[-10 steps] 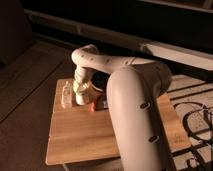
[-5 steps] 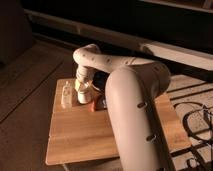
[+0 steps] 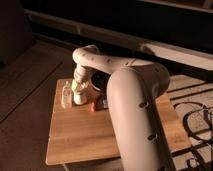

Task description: Place the ceramic cup over the eraser

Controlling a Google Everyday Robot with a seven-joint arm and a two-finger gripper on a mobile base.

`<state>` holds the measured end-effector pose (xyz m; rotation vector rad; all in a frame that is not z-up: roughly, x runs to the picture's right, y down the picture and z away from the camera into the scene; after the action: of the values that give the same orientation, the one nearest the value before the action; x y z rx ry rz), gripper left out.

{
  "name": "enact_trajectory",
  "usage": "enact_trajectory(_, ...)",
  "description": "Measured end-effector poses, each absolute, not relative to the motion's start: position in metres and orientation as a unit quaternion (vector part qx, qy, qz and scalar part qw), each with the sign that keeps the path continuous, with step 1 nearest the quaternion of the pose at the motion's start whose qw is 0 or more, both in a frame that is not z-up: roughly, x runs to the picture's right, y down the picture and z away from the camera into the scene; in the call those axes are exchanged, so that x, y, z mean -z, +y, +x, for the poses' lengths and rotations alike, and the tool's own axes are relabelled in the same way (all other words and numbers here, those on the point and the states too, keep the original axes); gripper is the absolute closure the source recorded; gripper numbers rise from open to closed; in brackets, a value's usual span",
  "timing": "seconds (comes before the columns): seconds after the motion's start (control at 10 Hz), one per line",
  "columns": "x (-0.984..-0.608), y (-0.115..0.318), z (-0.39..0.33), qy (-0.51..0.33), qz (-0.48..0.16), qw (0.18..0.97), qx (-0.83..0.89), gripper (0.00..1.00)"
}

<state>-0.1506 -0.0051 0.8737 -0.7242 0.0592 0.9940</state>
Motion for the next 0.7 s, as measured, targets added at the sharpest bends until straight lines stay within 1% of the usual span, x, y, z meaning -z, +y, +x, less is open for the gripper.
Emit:
enact_trajectory(0.1,-0.8743,-0.0036,-0.1495,0.029,-0.342,0.815,-0.466,0.34)
enact_trajectory(0.2,-0.8754,-0.0017,-0.1477,0.033,-0.344,0.814,-0.466,0.28)
enact_trajectory(0.7,-0.8783,-0.0021,-0.1445,0.039,-0.345,0.814,-0.466,0.27)
